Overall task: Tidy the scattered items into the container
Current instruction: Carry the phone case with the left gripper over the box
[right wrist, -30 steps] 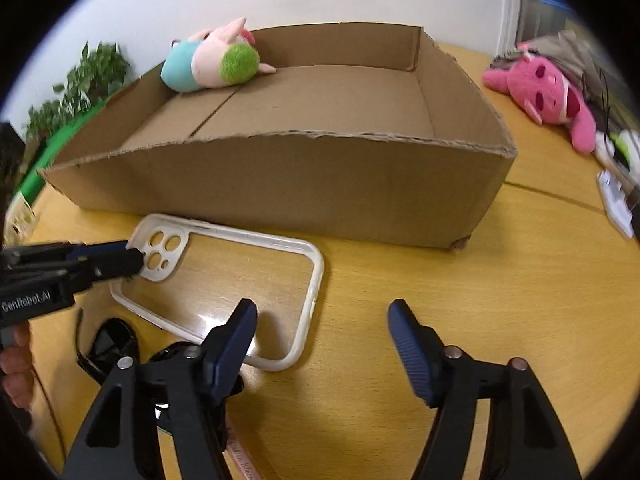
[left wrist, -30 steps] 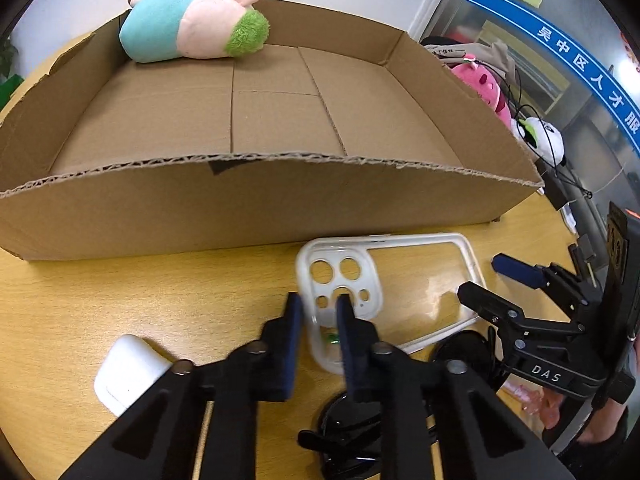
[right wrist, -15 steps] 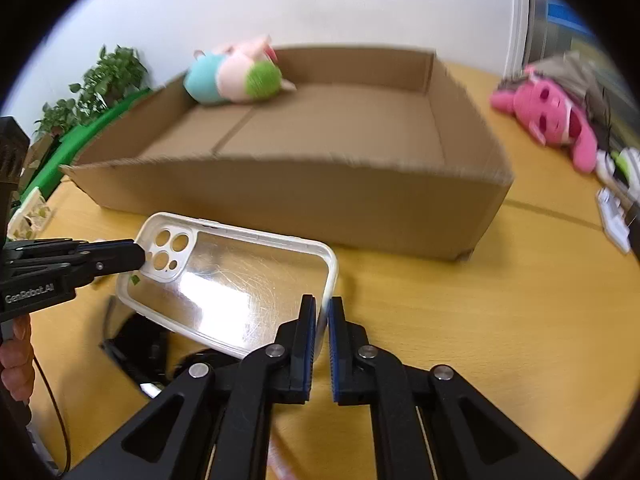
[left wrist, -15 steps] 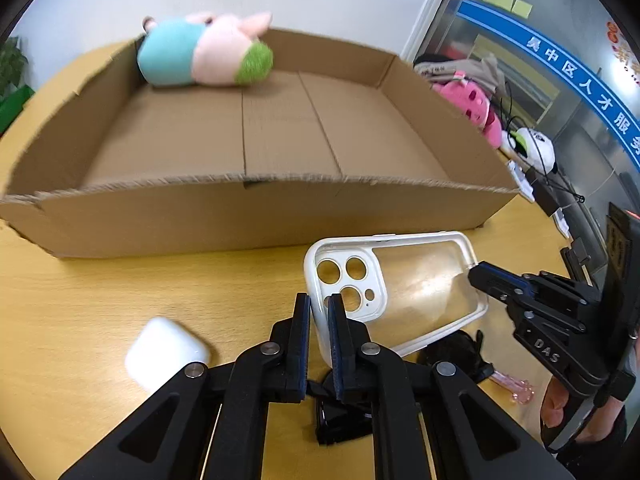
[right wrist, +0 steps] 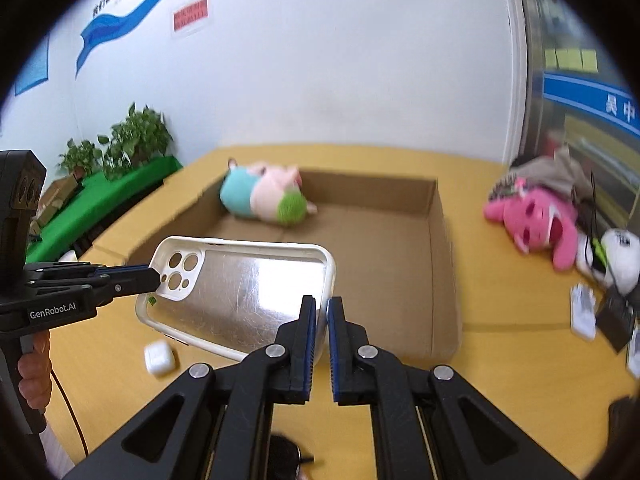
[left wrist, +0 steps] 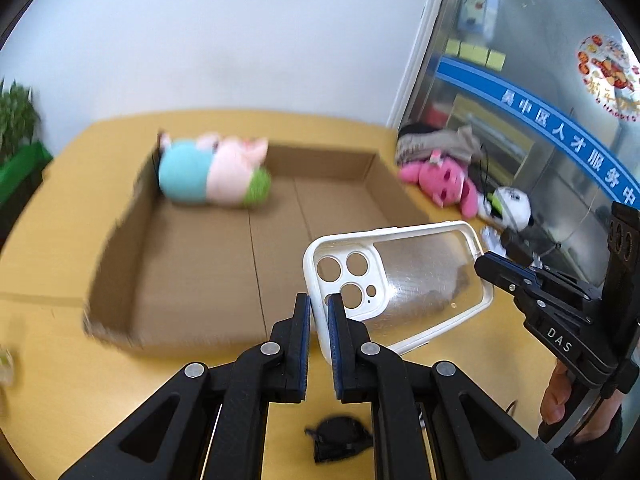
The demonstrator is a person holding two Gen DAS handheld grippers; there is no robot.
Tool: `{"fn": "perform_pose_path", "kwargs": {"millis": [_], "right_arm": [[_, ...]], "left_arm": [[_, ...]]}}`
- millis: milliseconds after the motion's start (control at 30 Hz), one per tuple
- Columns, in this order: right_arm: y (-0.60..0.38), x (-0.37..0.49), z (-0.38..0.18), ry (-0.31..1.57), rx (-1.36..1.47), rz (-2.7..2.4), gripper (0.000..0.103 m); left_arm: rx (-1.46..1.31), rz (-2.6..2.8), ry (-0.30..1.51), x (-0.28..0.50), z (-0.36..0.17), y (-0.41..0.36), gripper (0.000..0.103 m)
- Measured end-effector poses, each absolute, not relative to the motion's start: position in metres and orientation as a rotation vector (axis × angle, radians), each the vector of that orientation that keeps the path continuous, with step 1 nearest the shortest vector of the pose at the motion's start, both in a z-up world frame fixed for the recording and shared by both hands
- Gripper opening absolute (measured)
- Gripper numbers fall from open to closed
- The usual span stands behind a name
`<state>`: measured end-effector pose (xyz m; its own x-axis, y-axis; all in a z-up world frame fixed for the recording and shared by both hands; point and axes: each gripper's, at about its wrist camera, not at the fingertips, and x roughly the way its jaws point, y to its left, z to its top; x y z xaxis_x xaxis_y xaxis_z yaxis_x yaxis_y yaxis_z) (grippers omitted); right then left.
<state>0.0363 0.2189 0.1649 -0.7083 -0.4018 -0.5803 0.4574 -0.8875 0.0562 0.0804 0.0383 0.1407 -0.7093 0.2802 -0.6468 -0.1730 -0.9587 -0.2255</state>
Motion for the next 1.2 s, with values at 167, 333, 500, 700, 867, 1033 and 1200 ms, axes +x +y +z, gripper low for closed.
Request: {"fn": "perform_pose_path", "kwargs": {"millis": [167, 333, 500, 700, 867, 1033, 1200], "right_arm": [[0.211, 0.014, 0.207, 0.124, 0.748, -2.539, 0.005], [0.199, -0.007, 0.247, 0.147, 0.675, -2.545, 0.006], [0.195, -0.048, 0.279, 0.155, 0.664, -2.556, 0.006], [0.197, -0.100, 0.284, 0.135, 0.741, -2.566, 0.006], [0.202, -0.136, 0.268, 0.097, 0.849, -2.560, 0.006], [0.210, -0.174, 0.253, 0.040, 0.946, -2.536, 0.005], [0.203, -0.209, 0.233, 0.067, 1.031, -2.522, 0.005]], "left_arm": [[-0.948, 2.736, -0.157, 0.060, 0.193, 0.032, 0.008], [-0.875, 2.772, -0.122, 0.030, 0.239, 0.025, 0.008], [-0.867, 2.777, -0.080, -0.016, 0.268, 0.023, 0.008], [-0.940, 2.778, -0.002, -0.075, 0.272, 0.035, 0.007], [-1.034, 2.722, -0.006, -0.111, 0.255, 0.044, 0.007], [-1.133, 2.662, -0.006, -0.148, 0.231, 0.050, 0.007], [-1.195, 2.648, -0.005, -0.182, 0.207, 0.052, 0.007]]}}
